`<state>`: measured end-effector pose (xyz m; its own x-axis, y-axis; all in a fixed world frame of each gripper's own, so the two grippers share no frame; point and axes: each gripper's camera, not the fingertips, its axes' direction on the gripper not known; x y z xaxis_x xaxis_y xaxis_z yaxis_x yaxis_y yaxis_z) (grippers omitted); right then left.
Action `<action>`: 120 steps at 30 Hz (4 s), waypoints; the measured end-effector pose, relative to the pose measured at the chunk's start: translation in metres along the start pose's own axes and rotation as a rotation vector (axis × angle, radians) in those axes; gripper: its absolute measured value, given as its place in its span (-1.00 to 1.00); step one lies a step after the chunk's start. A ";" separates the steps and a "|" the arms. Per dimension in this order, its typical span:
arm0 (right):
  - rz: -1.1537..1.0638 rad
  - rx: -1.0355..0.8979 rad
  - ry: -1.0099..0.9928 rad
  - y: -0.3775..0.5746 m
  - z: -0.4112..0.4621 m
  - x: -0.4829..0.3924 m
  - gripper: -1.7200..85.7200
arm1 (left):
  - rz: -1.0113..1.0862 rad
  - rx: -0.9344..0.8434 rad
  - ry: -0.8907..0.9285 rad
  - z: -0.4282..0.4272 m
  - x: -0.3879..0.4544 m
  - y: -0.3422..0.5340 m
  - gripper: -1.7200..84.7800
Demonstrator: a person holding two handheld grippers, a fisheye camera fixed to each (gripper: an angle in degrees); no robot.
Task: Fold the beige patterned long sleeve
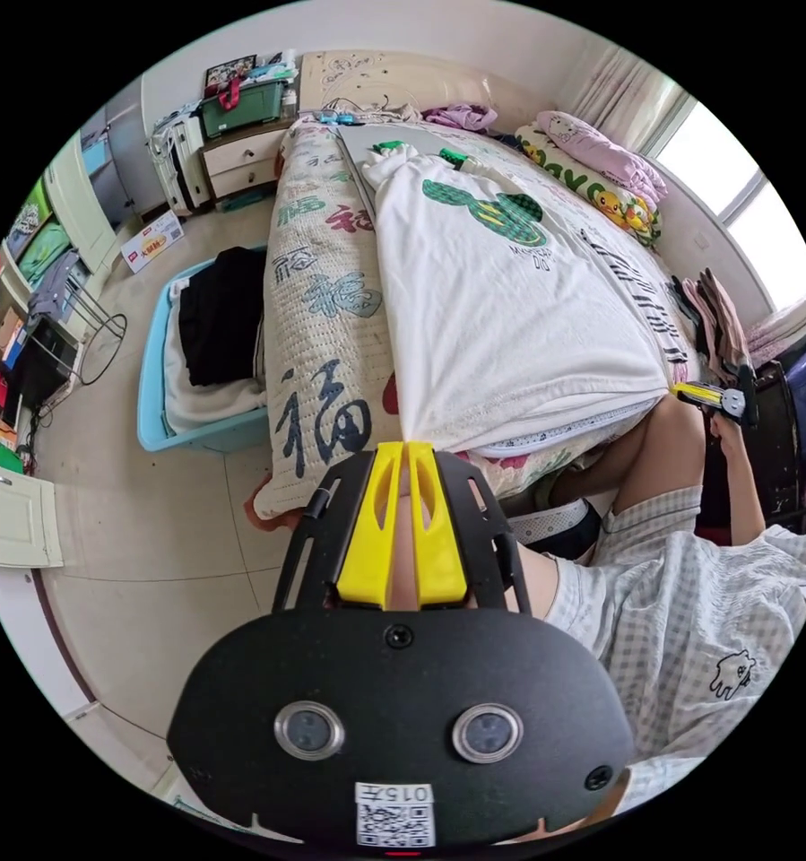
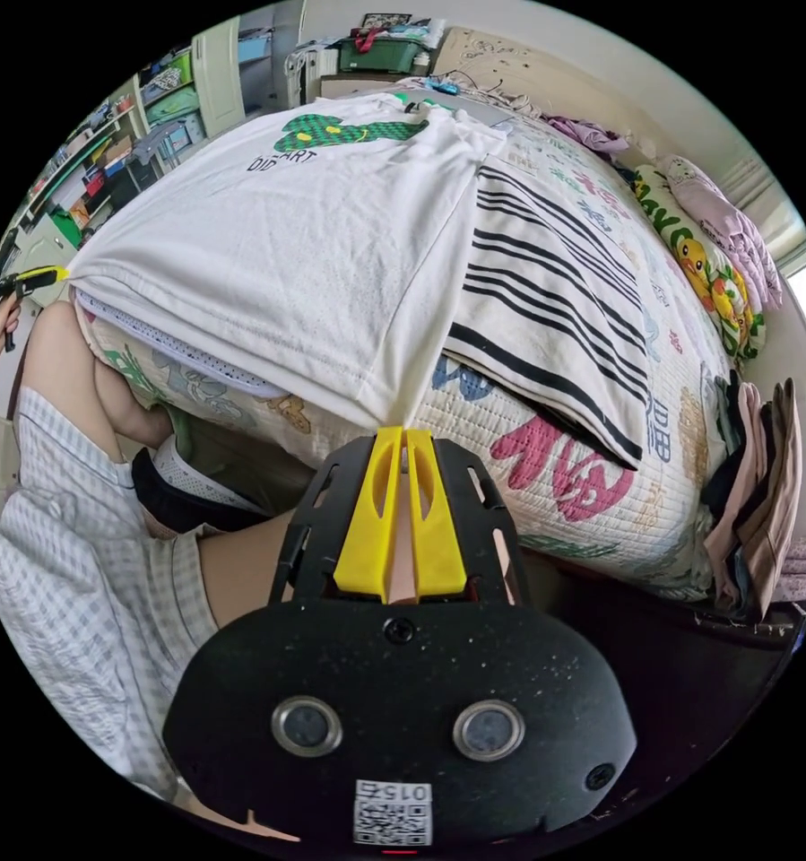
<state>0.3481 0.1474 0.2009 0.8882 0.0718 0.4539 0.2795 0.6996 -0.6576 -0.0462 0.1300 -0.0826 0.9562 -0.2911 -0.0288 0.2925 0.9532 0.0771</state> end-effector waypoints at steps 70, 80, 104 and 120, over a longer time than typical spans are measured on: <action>-0.199 1.005 -0.785 -0.442 -0.024 0.228 -0.74 | -0.274 0.790 -0.007 -0.091 -0.146 -0.243 -0.97; -1.004 0.624 -0.466 -0.419 0.035 -0.059 -0.69 | -0.420 0.888 0.382 -0.025 -0.190 -0.050 -0.98; -1.045 0.356 -0.841 -0.532 0.229 -0.121 -0.95 | -0.290 1.279 0.591 -0.067 -0.269 0.051 -0.56; -0.683 0.669 -0.458 -0.415 0.457 -0.089 -0.77 | -0.708 1.240 0.726 -0.052 -0.332 0.124 -0.97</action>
<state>-0.0137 0.1757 0.7083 0.3572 -0.3208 0.8772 0.2856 0.9317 0.2245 -0.3278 0.3497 -0.1149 0.5335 -0.1813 -0.8261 0.8240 -0.1087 0.5560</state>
